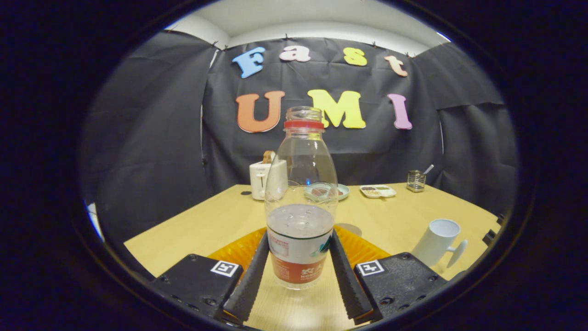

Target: Take the bottle from table, then pour the juice into the cup, finally place the bottle on the coaster

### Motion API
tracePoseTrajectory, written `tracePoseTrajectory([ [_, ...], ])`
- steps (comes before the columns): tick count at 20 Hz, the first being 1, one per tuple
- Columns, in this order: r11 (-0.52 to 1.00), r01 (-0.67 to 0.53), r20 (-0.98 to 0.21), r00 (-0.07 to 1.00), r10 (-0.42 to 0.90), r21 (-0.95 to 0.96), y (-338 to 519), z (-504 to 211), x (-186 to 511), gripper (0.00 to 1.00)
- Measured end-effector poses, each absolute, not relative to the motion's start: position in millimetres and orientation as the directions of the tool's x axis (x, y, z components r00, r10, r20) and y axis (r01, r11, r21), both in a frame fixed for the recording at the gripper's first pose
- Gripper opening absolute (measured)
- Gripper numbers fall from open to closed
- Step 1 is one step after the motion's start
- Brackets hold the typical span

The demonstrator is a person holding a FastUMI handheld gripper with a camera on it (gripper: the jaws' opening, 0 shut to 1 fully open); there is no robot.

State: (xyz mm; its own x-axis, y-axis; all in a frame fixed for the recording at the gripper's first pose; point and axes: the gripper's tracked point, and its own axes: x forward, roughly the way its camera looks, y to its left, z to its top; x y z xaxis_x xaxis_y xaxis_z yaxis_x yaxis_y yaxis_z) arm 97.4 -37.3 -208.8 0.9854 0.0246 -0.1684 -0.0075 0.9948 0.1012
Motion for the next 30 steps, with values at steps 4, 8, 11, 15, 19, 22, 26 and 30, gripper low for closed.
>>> tracePoseTrajectory([
  [4,0.941,0.002,-0.142,0.989,0.049,0.339,-55,-190,108,0.77],
  [8,0.869,0.039,-0.143,0.989,0.036,0.493,-75,-191,116,0.76],
  [11,0.765,0.040,-0.129,0.990,0.058,0.643,-82,-193,118,0.77],
  [15,0.576,0.076,-0.128,0.990,0.051,0.814,-91,-206,127,0.76],
  [19,0.366,0.090,-0.109,0.993,0.032,0.926,-99,-209,125,0.76],
  [22,0.260,0.122,-0.135,0.990,0.032,0.958,-104,-222,129,0.76],
  [26,0.083,0.124,-0.126,0.992,0.017,0.989,-109,-224,128,0.76],
  [30,-0.053,0.101,-0.102,0.995,-0.005,0.993,-118,-222,132,0.75],
])
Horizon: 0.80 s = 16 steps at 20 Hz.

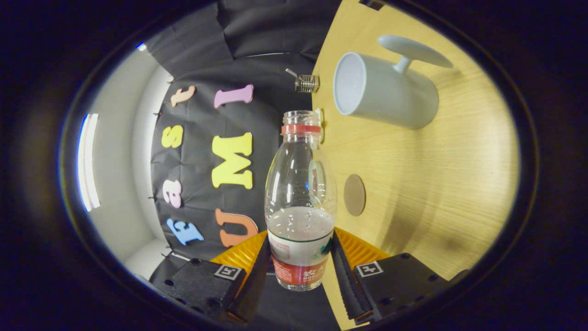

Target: Take the bottle from table, then pour the juice into the cup, finally place the bottle on the coaster

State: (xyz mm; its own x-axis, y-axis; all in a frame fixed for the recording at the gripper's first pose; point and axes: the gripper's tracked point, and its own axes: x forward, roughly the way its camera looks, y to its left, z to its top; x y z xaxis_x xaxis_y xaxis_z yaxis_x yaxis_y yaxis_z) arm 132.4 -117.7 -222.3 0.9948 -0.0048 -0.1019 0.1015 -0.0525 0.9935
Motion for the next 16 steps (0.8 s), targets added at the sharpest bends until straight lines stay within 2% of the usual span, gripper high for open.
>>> tracePoseTrajectory([
  [16,-0.216,0.032,-0.044,0.998,-0.051,0.976,-136,-201,137,0.75],
])
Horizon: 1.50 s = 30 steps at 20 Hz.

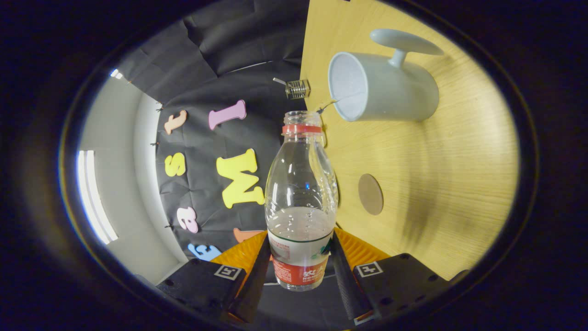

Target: Take the bottle from table, then pour the juice into the cup, finally place the bottle on the coaster

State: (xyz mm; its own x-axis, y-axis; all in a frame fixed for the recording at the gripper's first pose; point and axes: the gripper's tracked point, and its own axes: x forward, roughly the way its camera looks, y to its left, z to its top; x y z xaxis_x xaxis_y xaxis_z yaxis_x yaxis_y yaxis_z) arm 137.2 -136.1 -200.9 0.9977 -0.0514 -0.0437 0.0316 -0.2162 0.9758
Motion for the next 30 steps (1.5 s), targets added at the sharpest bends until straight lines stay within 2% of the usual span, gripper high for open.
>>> tracePoseTrajectory([
  [30,-0.423,-0.043,0.008,0.997,-0.083,0.905,-148,-165,147,0.75],
])
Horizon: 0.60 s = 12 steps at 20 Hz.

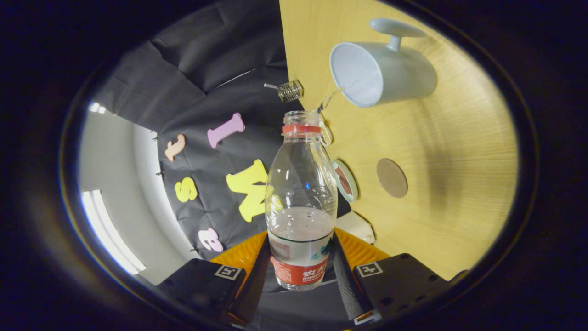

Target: Take the bottle from table, then pour the juice into the cup, finally place the bottle on the coaster

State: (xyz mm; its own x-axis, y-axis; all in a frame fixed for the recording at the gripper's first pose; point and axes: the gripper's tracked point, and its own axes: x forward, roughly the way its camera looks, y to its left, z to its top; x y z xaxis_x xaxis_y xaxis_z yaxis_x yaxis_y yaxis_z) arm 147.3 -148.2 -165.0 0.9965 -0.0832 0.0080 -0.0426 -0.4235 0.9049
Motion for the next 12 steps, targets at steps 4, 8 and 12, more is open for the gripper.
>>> tracePoseTrajectory([
  [4,-0.451,-0.060,0.017,0.995,-0.099,0.891,-152,-160,149,0.75],
  [8,-0.475,-0.076,0.030,0.994,-0.103,0.877,-156,-155,148,0.75],
  [12,-0.508,-0.111,0.055,0.991,-0.124,0.854,-161,-146,149,0.75],
])
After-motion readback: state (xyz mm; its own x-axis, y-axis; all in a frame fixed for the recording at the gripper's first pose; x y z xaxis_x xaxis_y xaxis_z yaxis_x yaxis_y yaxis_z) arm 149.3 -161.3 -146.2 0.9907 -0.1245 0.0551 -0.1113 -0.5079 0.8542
